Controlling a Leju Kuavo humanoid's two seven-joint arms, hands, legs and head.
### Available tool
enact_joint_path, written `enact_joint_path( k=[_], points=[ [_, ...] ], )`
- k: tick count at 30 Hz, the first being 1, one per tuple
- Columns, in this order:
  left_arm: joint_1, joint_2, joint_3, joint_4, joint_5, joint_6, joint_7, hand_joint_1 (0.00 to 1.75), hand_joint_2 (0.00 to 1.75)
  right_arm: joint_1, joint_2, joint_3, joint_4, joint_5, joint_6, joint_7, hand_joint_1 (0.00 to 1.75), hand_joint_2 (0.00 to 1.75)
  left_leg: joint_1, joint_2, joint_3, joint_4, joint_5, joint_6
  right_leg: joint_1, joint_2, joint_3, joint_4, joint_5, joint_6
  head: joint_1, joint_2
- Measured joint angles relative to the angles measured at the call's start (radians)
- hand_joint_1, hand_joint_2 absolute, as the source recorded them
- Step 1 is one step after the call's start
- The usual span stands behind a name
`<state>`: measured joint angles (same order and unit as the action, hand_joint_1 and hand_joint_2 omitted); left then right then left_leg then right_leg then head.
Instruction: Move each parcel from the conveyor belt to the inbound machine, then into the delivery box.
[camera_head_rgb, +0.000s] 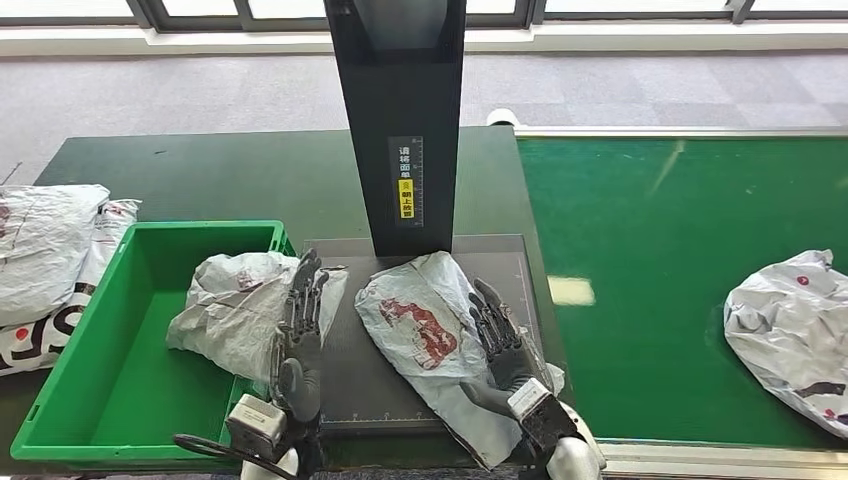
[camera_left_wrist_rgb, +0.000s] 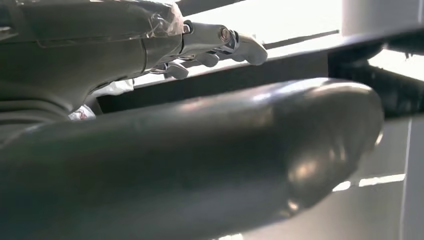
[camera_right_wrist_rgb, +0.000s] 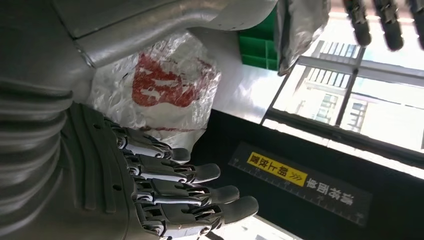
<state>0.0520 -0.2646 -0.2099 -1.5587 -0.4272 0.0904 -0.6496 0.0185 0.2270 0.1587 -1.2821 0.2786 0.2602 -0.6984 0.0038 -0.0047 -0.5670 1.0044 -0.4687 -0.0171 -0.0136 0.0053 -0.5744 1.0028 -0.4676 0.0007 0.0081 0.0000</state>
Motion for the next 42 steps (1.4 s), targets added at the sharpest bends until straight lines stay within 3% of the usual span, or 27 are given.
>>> enact_joint_path(
  k=[1,6,10,14,18,23,29,42],
  points=[
    [-0.002,0.001,-0.008,0.005,-0.036,0.011,0.004,0.0,1.75,0.005,-0.004,0.009,-0.015,-0.001,0.001,-0.001,0.0,1.75,0.0,0.0,0.0,0.0,0.0,0.0,0.0,0.0,0.0,0.0,0.0,0.0,0.0,0.0],
    [-0.015,0.008,-0.043,0.024,-0.154,0.026,0.03,0.0,1.75,0.026,-0.027,0.053,-0.098,0.015,-0.017,-0.002,0.0,1.75,0.0,0.0,0.0,0.0,0.0,0.0,0.0,0.0,0.0,0.0,0.0,0.0,0.0,0.0],
    [-0.029,0.013,-0.066,0.054,-0.201,0.03,0.041,0.0,0.0,0.059,-0.044,0.071,-0.189,0.017,-0.048,-0.003,0.0,1.75,0.0,0.0,0.0,0.0,0.0,0.0,0.0,0.0,0.0,0.0,0.0,0.0,0.0,0.0],
    [-0.058,0.014,-0.082,0.107,-0.26,0.04,0.046,0.0,1.75,0.098,-0.075,0.089,-0.312,-0.02,-0.102,-0.003,0.0,1.75,0.0,0.0,0.0,0.0,0.0,0.0,0.0,0.0,0.0,0.0,0.0,0.0,0.0,0.0],
    [-0.1,0.014,-0.102,0.172,-0.339,0.04,0.082,0.0,1.75,0.117,-0.109,0.121,-0.432,-0.067,-0.126,-0.004,0.0,1.75,0.0,0.0,0.0,0.0,0.0,0.0,0.0,0.0,0.0,0.0,0.0,0.0,0.0,0.0],
    [-0.145,0.006,-0.123,0.27,-0.374,0.076,0.113,0.0,1.75,0.128,-0.135,0.182,-0.528,-0.032,-0.144,-0.004,0.0,1.75,0.0,0.0,0.001,0.0,0.0,0.0,0.0,0.0,0.001,0.0,0.0,0.0,0.0,0.0],
    [-0.152,0.0,-0.124,0.299,-0.221,0.106,0.087,0.0,1.75,0.162,-0.138,0.193,-0.558,0.009,-0.211,-0.003,0.0,1.75,0.0,0.0,0.001,0.0,0.0,0.0,0.0,0.0,0.001,0.0,0.0,0.0,0.0,0.0],
    [-0.153,-0.001,-0.124,0.299,-0.213,0.106,0.087,0.0,1.75,0.176,-0.139,0.193,-0.573,0.009,-0.219,-0.002,0.0,1.75,0.0,0.0,0.001,0.0,0.0,0.0,0.0,0.0,0.001,0.0,0.0,0.0,0.0,0.0]
  ],
)
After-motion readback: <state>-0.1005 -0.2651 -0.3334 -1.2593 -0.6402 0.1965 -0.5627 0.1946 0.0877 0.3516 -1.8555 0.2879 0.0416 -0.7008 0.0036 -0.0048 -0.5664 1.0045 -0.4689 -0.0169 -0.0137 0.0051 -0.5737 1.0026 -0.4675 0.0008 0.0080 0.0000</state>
